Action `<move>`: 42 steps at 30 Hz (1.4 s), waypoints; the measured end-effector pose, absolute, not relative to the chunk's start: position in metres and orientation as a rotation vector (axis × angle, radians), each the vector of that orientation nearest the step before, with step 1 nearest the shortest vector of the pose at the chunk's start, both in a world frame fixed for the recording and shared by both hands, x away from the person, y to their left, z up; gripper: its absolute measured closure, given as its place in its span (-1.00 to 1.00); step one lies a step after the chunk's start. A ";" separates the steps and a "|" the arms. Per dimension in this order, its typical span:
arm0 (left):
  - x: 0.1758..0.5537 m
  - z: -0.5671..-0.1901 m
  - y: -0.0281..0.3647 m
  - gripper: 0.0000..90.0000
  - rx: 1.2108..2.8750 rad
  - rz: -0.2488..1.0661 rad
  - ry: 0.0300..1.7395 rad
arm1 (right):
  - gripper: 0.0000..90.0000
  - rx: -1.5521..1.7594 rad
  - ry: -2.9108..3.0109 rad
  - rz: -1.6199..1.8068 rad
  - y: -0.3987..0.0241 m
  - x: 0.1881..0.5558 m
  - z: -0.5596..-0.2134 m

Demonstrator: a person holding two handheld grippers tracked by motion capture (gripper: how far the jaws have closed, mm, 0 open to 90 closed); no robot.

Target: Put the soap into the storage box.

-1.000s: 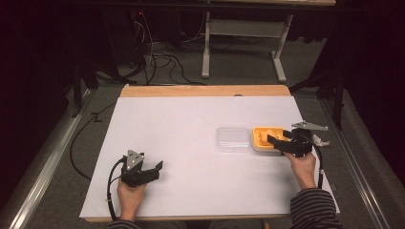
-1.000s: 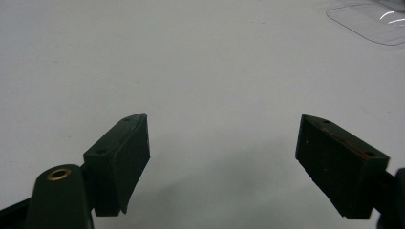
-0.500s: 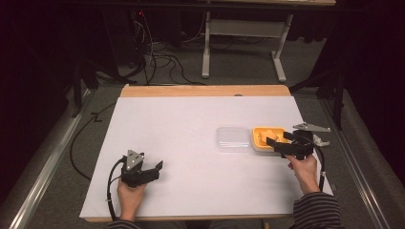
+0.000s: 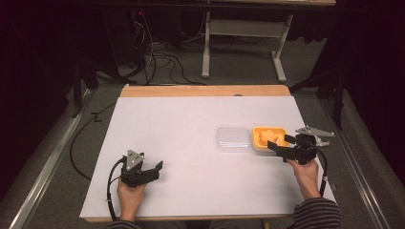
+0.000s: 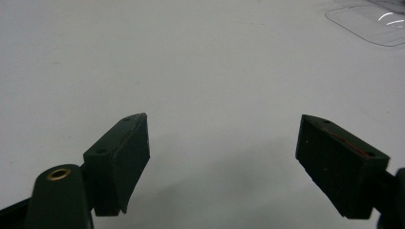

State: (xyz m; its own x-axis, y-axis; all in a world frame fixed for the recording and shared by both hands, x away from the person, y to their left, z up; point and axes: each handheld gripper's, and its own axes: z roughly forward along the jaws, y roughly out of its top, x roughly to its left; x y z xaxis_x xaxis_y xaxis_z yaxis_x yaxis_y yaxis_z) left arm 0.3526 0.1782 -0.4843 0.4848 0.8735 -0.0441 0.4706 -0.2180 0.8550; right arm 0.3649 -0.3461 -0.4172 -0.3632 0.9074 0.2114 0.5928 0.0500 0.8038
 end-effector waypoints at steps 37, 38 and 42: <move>0.353 -0.484 0.178 -0.56 1.860 0.581 1.128 | -0.66 1.391 1.976 1.254 -0.327 0.328 -0.428; 0.353 -0.484 0.178 -0.56 1.861 0.579 1.128 | -0.66 1.393 1.975 1.258 -0.326 0.327 -0.429; 0.353 -0.484 0.178 -0.56 1.863 0.578 1.129 | -0.66 1.374 1.980 1.254 -0.323 0.324 -0.430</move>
